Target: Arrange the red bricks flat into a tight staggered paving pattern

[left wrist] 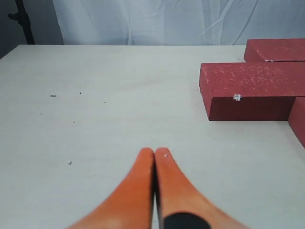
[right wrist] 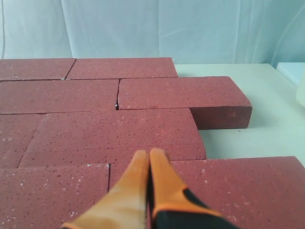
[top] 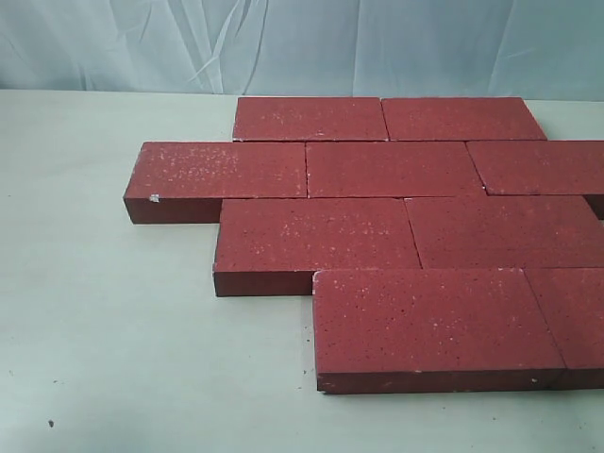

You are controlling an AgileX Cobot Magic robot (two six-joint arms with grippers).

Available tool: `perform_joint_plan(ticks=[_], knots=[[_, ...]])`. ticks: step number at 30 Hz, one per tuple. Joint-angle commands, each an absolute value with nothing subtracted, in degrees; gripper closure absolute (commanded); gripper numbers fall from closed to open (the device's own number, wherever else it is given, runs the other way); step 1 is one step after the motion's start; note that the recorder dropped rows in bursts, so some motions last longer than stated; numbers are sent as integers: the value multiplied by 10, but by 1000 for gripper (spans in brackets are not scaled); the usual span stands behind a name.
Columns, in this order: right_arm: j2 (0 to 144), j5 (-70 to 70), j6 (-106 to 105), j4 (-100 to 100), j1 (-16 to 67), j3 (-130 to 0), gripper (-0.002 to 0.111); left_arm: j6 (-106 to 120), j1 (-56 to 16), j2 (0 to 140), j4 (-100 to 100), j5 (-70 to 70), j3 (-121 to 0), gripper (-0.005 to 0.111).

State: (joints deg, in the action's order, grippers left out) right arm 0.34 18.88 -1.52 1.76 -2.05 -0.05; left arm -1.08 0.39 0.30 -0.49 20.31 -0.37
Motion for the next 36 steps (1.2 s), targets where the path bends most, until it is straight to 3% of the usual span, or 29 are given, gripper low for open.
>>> perform_joint_plan(ticks=[1,36], knots=[[0,183,-15,18,-23,0,109,-10,-1,0,-7,179,0,107],[0,184,-15,21,-23,0,109,6,-1,0,-17,178,0,107]])
